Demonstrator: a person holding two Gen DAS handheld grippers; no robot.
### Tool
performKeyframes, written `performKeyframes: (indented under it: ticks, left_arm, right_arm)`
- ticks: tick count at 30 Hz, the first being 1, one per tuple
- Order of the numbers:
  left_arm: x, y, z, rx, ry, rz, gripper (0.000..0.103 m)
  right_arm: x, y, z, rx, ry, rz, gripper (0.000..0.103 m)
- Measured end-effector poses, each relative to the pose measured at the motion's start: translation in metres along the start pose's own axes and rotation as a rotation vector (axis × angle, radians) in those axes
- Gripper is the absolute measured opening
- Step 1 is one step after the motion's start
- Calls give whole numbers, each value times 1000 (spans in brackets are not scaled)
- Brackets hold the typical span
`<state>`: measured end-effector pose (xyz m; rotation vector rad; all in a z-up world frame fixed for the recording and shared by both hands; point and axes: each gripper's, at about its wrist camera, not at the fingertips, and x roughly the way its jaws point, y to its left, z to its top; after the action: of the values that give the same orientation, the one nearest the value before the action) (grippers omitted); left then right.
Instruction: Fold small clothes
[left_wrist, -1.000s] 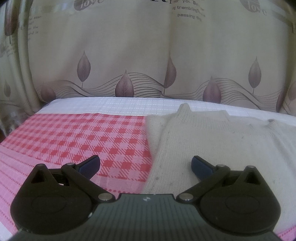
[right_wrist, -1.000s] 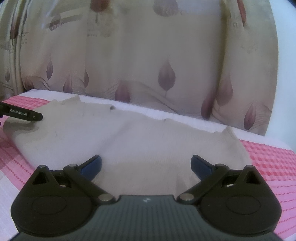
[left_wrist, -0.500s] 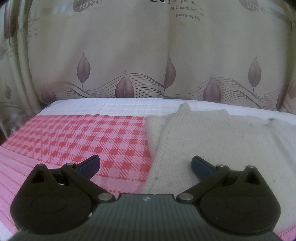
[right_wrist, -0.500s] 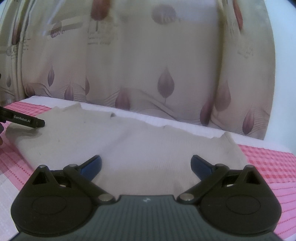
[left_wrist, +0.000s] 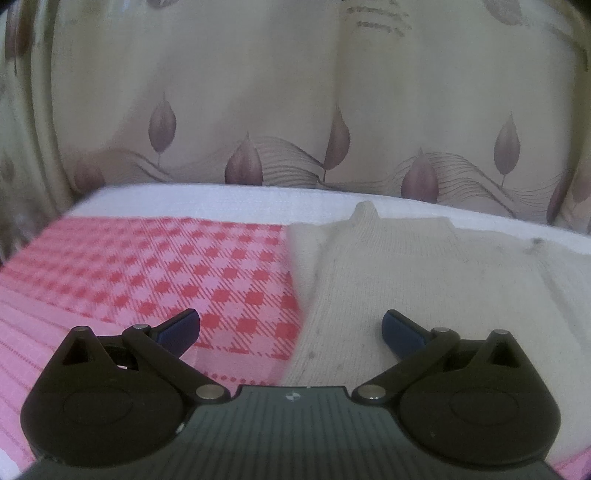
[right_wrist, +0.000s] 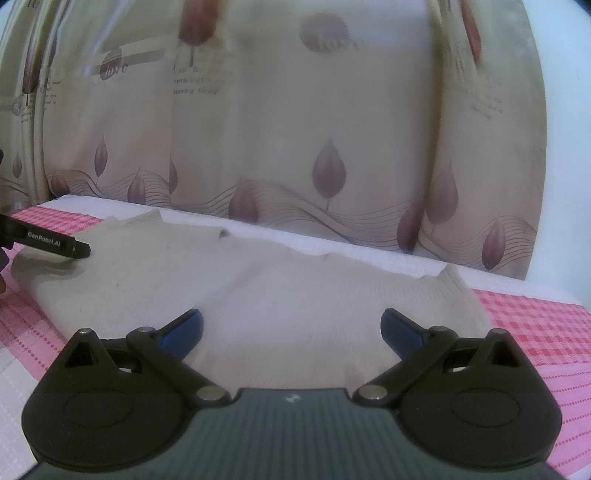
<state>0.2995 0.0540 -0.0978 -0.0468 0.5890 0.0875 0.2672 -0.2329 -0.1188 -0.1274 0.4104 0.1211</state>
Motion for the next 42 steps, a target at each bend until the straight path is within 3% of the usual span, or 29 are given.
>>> performKeyframes:
  ticks: [5,8,14,16,20,23,24,27,30,42]
  left_arm:
    - [11,25,4,-117,56,-118,103]
    - [13,27,8,-73,73,-148,103]
    - [28,42,25,5,133,-327,103]
    - [36,48,30,-6,142,-390,100]
    - [52,56,40,-13,168,-487,85]
    - [63,55,48,6,191,-507,70]
    - [66,55,51,8,196,-521,56]
    - [63,47,48,-18,215,-558,32]
    - [58,42,49,-23,201,-540,25]
    - [24,20,76,-166,212,-491,22]
  right_arm:
    - [0,-1,0,0,0,1,103]
    - [0,-1,0,-1,0,1,103]
    - [-1,0,0,1,-2,2,103]
    - [-1,-1,0,3,-5,2,103]
    - [-1,-1,0,4,-7,2,103]
    - [-1,-2,1,4,-8,2,103]
    - [-1,-2,1,4,-8,2,103]
    - [-2,-3,1,11,-12,1,103]
    - [-3,-5,1,26,-17,0,103]
    - [-6,-12,0,77,-41,19,103]
